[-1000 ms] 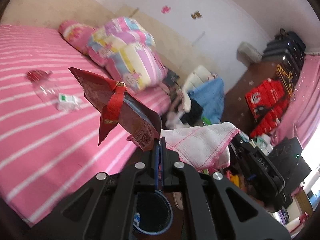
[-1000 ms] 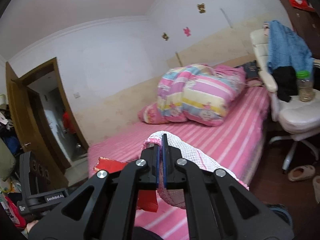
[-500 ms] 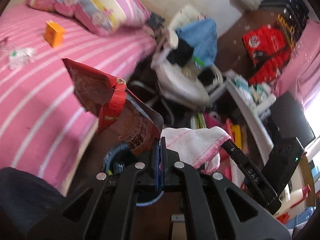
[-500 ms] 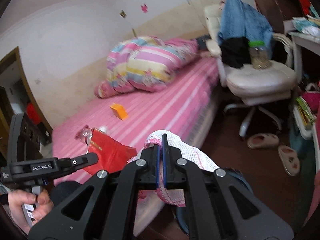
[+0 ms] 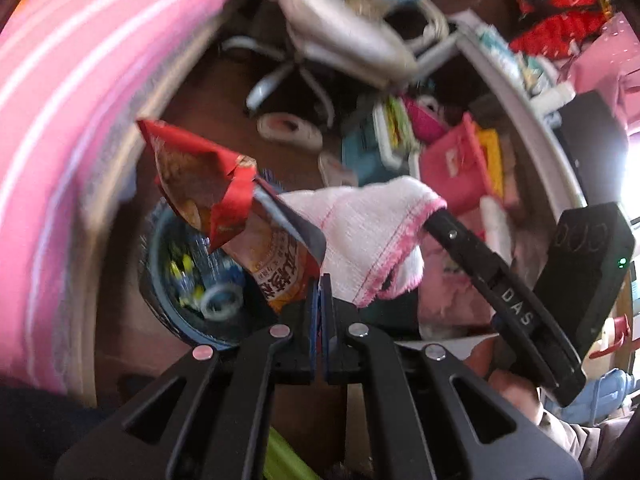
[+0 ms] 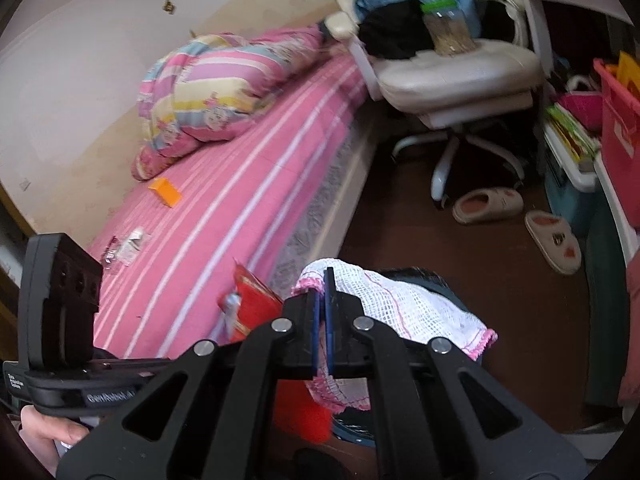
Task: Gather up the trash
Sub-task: 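Carry the red bag and white cloth from the bed over the bin, then open both tools to drop the bag and cloth into the bin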
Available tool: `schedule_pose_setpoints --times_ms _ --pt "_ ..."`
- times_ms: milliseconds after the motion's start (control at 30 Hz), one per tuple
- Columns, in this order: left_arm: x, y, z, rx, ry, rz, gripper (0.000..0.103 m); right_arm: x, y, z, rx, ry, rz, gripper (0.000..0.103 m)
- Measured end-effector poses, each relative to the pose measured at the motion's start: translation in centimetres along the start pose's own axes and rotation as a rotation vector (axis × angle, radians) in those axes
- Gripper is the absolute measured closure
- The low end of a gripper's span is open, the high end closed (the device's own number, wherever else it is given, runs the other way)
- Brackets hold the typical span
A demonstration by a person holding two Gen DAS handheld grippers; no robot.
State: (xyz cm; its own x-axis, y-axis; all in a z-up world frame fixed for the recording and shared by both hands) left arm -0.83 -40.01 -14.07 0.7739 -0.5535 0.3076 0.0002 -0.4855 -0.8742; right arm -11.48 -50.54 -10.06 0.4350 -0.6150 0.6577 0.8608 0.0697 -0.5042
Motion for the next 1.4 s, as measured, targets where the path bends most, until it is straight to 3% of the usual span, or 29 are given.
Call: schedule_pose_setpoints --times_ms 100,400,567,633,667,700,833,967,1133,1300,1400 --pt "0.2 3.0 0.3 -0.001 0.007 0.084 0.102 -0.7 1.2 -1.7 -0.027 0.037 0.028 0.100" --pt "0.3 8.9 0.3 0.066 0.073 0.218 0.102 -2.6 4.3 -5.0 -0.084 0.116 0.113 0.100" --pt "0.8 11.2 1.8 0.104 0.024 0.278 0.095 -3.5 5.8 -5.8 -0.131 0.126 0.166 0.100" --pt "1.1 11.7 2.5 0.100 -0.019 0.297 0.076 -3.8 6.4 -6.1 -0.163 0.121 0.190 0.097" --pt "1.1 12.0 2.8 0.105 -0.047 0.311 0.045 -4.0 6.7 -6.3 -0.179 0.127 0.208 0.095" --pt "1.2 12.0 3.2 0.123 -0.069 0.312 0.037 -4.3 6.9 -6.8 -0.201 0.150 0.231 0.092" --pt "1.9 11.0 3.9 0.103 -0.130 0.284 0.030 -4.2 5.8 -7.3 -0.237 0.176 0.207 0.055" --pt "2.1 9.3 4.2 0.075 -0.176 0.248 0.026 -3.5 4.3 -6.5 -0.274 0.137 0.178 0.031" --pt "2.0 5.4 4.8 0.051 -0.228 0.161 0.025 -2.0 2.7 -3.7 -0.222 0.111 0.151 0.022" --pt "2.5 -1.3 6.4 0.005 -0.320 -0.061 0.018 0.3 1.7 2.5 -0.145 0.000 0.099 0.017" --pt "2.3 -5.3 8.5 -0.065 -0.422 -0.187 0.018 1.7 1.2 7.7 -0.072 -0.084 0.057 0.016"
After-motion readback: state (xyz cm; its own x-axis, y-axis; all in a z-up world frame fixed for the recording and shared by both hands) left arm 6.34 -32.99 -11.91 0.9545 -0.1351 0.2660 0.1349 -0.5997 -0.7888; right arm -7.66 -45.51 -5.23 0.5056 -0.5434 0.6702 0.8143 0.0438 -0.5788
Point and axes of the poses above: each gripper's, at about its wrist camera, not at the fingertips, and y roughly the way its jaws point, z to its left, x to its top, the point moved 4 cm from there along y, roughly the way its jaws point, and after that the axes turned 13 degrees about x, right-handed, at the moved point
